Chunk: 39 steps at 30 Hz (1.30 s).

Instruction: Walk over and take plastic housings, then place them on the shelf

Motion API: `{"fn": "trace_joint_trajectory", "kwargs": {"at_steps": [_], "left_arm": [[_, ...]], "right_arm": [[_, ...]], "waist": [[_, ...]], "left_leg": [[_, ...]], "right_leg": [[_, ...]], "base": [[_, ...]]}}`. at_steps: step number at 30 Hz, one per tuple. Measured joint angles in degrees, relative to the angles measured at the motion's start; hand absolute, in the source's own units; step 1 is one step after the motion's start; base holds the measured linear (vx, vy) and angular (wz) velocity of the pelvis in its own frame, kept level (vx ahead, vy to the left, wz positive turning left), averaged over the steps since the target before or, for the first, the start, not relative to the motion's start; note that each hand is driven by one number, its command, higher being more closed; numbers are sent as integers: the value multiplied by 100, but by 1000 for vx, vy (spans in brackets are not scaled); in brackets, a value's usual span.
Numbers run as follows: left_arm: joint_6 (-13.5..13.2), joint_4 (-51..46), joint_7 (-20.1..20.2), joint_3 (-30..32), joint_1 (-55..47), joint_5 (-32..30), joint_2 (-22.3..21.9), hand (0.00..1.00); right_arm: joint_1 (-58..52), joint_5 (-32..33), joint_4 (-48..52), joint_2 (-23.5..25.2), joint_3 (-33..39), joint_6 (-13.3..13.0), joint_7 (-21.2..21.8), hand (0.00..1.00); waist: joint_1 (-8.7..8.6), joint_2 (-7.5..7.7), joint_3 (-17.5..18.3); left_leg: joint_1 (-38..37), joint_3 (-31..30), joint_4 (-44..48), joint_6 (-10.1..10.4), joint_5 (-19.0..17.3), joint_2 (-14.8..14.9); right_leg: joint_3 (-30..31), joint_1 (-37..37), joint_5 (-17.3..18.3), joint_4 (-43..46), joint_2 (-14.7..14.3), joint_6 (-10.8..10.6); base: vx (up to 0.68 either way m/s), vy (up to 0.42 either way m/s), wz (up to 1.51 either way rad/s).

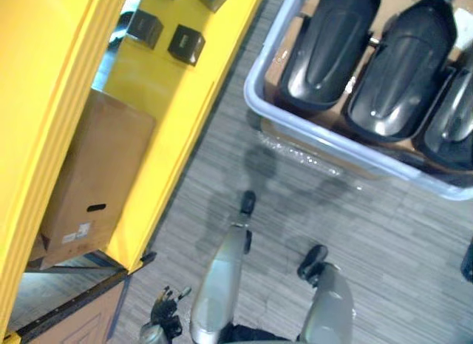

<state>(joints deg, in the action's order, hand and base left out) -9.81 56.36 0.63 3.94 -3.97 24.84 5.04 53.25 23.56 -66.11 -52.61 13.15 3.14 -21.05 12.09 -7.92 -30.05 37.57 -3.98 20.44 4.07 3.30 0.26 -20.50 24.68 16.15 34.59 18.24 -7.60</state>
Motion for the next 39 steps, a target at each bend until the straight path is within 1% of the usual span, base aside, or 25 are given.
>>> {"fn": "trace_joint_trajectory", "kwargs": {"at_steps": [2, 3, 6, 9, 12, 13, 16, 19, 21, 22, 23, 24, 25, 27, 30, 34, 36, 37, 38, 39], "left_arm": [[-6, 0, 25, -18, 3, -1, -13, 0], [-6, 3, 30, -17, 2, -1, -34, 0], [-13, 2, 37, -27, 2, 1, -105, 0], [-14, 4, 69, -59, 3, 7, -115, 0], [-24, 4, 73, -71, 3, 8, -115, 0], [-33, 4, 74, -78, 3, 8, -115, 0], [-160, 0, 75, -192, 4, 40, -115, 0], [-260, -28, 76, -297, 30, 169, -122, 0], [-295, -140, 69, -298, 42, 182, -122, 0], [-370, -146, 67, -297, 66, 214, -122, 0], [-389, -149, 68, -297, 68, 221, -121, 0], [-479, -197, 68, -297, 73, 241, -121, 0], [-513, -249, 66, -297, 75, 249, -121, 0], [-523, -367, 41, -299, 78, 408, -120, 0], [-693, -446, -40, -299, 122, 414, -107, 0], [-818, -676, -61, -298, 145, 590, -83, 0], [-766, -848, -192, -272, 162, 969, -23, 0], [-752, -887, -230, -270, 163, 1086, 14, 0], [-732, -992, -319, -236, 156, 1146, 101, 0], [-735, -1207, -497, -174, 149, 1219, 181, 0]], "right_arm": [[-2, -19, -30, 0, 0, 90, 17, 0], [-4, -28, -70, 0, -2, 185, 82, 100], [-3, -228, -112, -12, -169, 304, 231, 100], [-5, -569, -125, -175, -216, 543, 389, 100], [-3, -922, -142, -311, -246, 704, 463, 100], [1, -1008, -161, -332, -250, 716, 461, 100], [95, -1315, -237, -396, -387, 904, 431, 100], [112, -1670, -241, -396, -450, 1115, 327, 100], [113, -2060, -248, -397, -527, 1262, 218, 100], [116, -2260, -247, -396, -630, 1342, 163, 100], [116, -2275, -247, -396, -639, 1351, 158, 100], [117, -2489, -247, -377, -682, 1407, 102, 100], [119, -2623, -247, -374, -738, 1467, 97, 100], [120, -2790, -247, -369, -829, 1476, 71, 100], [120, -3055, -246, -294, -871, 1456, -44, 100], [119, -3246, -237, -212, -967, 1431, -205, 100], [120, -3423, -200, -100, -1065, 1316, -410, 100], [118, -3515, -184, -66, -1065, 1298, -449, 100], [112, -3604, -132, -18, -1066, 1286, -534, 100], [73, -3625, 26, -15, -1062, 1286, -605, 100]], "waist": [[-2, 0, 0], [2, -1, 0], [14, -1, 1], [31, -9, 5], [32, -11, 7], [35, -11, 7], [36, -26, 17], [58, -90, 59], [75, -148, 97], [74, -164, 110], [74, -165, 111], [73, -171, 115], [69, -172, 116], [69, -172, 116], [62, -162, 124], [35, -128, 207], [-28, -34, 227], [-39, -2, 217], [-49, 90, 235], [-57, 169, 213]], "left_leg": [[42, -5, 1, 4, 13, 1], [46, -5, 2, 5, 17, -4], [46, -12, -4, 9, 34, -21], [54, -27, -49, 21, 77, -25], [53, -41, -49, 31, 85, -23], [54, -44, -48, 33, 87, -23], [53, -49, -42, 34, 88, -26], [53, -62, -38, 31, 97, -32], [53, -66, -38, 32, 112, -29], [48, -64, -37, 32, 117, -24], [47, -63, -37, 32, 118, -23], [44, -60, -38, 30, 131, -18], [39, -57, -41, 29, 141, -14], [14, -40, -41, 26, 150, -8], [-177, -26, -91, 21, 159, -5], [-371, -31, -314, 27, 254, 9], [-518, -32, -447, 37, 307, 15], [-568, -28, -469, 40, 309, 19], [-663, -20, -532, 52, 318, 28], [-802, -20, -609, 64, 326, 41]], "right_leg": [[0, 53, 10, 37, 10, 9], [0, 63, 26, 62, 17, 8], [-4, 88, 67, 91, 62, 12], [-9, 137, 85, 142, 62, 29], [-17, 138, 98, 165, 58, 37], [-17, 138, 99, 167, 57, 38], [-24, 135, 100, 169, 50, 39], [-40, 123, 100, 174, 52, 38], [-49, 120, 99, 188, 51, 39], [-49, 117, 99, 194, 49, 39], [-49, 116, 99, 195, 48, 39], [-49, 116, 98, 203, 47, 39], [-51, 111, 96, 208, 45, 39], [-55, 84, 91, 209, 43, 37], [-67, -101, 81, 160, 40, 31], [-119, -271, 42, 35, 6, 31], [-139, -390, 27, -30, -10, 28], [-138, -436, 27, -47, -15, 28], [-140, -519, 27, -90, -26, 28], [-153, -663, 27, -156, -44, 28]], "base": [[0, 0, 0], [9, 5, 5], [-1, 7, 3], [0, 0, 0], [0, 0, 0], [0, 0, 0], [0, 0, 0], [0, 0, 0], [0, 0, 0], [0, 0, 0], [0, 0, 0], [0, 0, 0], [0, 0, 0], [0, 0, 0], [0, 0, 0], [0, 0, 0], [0, 0, 0], [34, -10, -1], [41, -15, -2], [38, -18, -1]]}}
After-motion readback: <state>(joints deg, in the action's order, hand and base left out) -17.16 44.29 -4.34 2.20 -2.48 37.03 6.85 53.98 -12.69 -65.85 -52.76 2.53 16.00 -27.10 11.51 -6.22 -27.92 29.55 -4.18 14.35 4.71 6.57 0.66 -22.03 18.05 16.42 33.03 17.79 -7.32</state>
